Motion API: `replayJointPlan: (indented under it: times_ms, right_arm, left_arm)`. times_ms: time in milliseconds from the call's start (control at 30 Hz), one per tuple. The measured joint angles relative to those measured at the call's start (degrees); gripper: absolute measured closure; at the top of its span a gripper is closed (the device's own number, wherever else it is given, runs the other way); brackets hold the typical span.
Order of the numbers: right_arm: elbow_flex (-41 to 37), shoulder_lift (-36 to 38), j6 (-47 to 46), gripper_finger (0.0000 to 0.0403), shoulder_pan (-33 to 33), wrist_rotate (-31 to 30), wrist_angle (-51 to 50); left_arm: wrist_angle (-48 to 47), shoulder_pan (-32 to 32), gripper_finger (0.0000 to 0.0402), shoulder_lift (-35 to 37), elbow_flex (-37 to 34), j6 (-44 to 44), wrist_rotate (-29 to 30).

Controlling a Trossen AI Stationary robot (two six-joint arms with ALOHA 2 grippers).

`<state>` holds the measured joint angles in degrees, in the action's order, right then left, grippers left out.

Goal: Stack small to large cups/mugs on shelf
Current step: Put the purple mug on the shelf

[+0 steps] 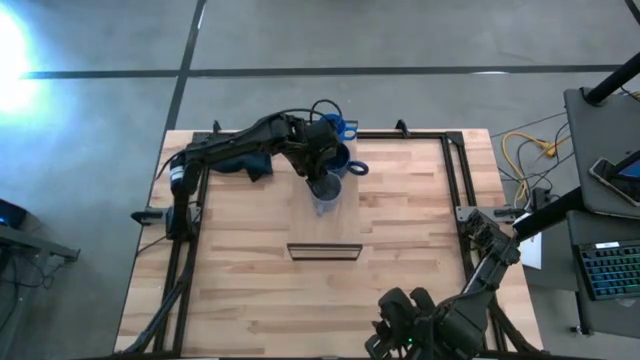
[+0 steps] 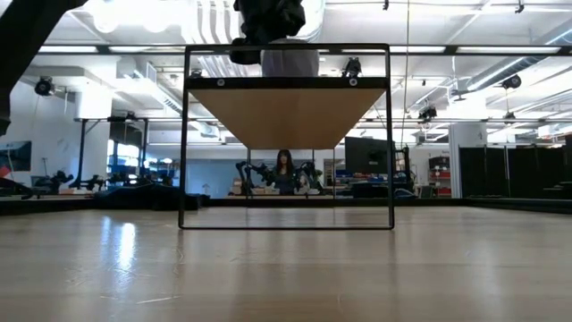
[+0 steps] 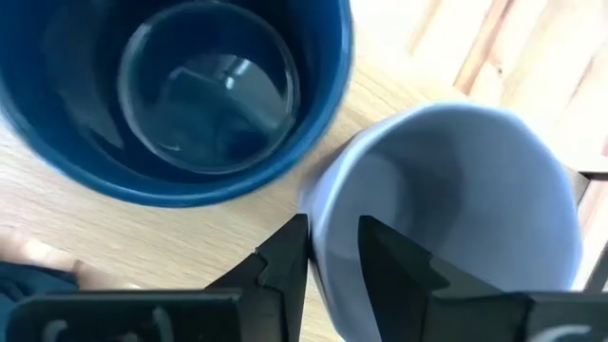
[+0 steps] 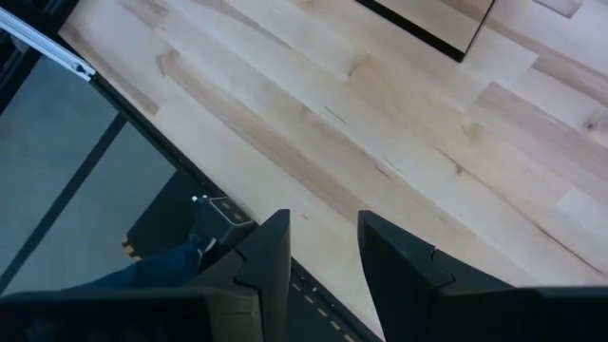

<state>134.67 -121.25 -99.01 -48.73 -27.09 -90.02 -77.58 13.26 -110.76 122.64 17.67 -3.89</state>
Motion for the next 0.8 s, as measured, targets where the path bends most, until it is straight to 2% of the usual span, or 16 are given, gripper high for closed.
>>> replayJointPlan:
  times_ms: [800]
  right_arm:
    - [0.00,0.00,1.12,0.0285,0.00,0.02,0.00]
  left_arm:
    - [-2.08,-4.22,0.0320,0.34,-0.43,1.19,-1.91]
